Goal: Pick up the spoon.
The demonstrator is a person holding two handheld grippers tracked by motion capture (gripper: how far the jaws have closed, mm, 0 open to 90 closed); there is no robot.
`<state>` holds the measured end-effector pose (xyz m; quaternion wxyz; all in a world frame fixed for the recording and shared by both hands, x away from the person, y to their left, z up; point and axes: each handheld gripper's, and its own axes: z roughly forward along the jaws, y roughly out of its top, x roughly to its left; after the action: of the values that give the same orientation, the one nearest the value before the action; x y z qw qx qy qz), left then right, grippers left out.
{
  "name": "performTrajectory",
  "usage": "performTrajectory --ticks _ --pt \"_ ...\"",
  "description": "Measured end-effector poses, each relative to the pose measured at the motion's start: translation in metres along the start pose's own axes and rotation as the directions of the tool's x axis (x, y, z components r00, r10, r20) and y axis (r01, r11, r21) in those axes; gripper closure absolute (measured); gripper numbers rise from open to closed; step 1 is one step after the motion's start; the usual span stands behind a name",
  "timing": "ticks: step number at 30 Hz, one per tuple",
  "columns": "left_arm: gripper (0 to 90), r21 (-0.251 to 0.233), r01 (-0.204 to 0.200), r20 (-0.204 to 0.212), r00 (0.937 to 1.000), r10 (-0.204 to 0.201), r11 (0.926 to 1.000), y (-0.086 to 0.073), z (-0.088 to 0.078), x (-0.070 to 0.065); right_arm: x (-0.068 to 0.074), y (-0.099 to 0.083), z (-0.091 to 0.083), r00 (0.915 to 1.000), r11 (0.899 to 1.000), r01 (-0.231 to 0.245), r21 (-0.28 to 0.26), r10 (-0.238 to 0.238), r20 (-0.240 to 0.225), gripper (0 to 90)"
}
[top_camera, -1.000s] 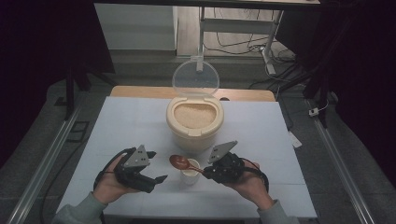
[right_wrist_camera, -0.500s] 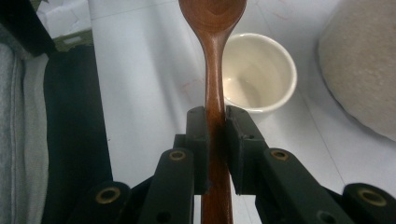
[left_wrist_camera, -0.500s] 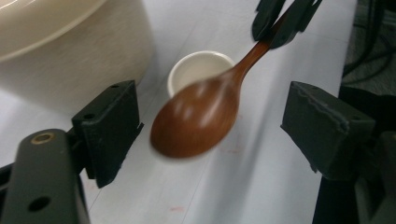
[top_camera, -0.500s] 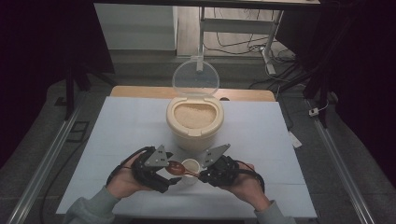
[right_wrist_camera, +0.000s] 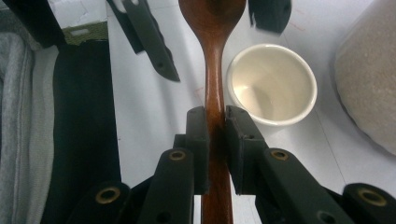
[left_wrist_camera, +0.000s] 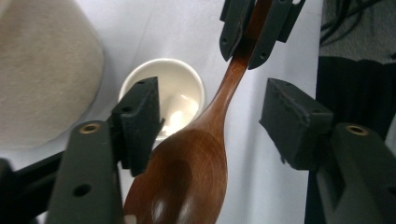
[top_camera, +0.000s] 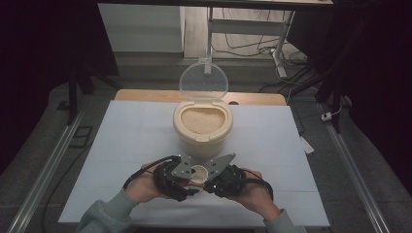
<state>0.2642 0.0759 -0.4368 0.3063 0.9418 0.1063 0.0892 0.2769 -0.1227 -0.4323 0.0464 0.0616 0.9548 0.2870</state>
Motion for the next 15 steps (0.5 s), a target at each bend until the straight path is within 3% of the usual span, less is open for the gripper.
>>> performTrajectory --ticks 9,15 --pt "54.4 0.014 -0.043 0.010 0.9990 0.043 0.9990 0.0000 0.0039 -0.0025 0.0042 0.0022 -0.0011 0.9990 0.999 0.045 -0.012 -0.045 -0.005 79.4" --pt "62.9 0.020 -0.076 0.044 0.9962 0.075 0.9969 0.0017 0.0082 -0.0052 0.0073 0.0034 -0.0020 0.9965 0.996 0.082 -0.018 -0.082 -0.013 79.4"
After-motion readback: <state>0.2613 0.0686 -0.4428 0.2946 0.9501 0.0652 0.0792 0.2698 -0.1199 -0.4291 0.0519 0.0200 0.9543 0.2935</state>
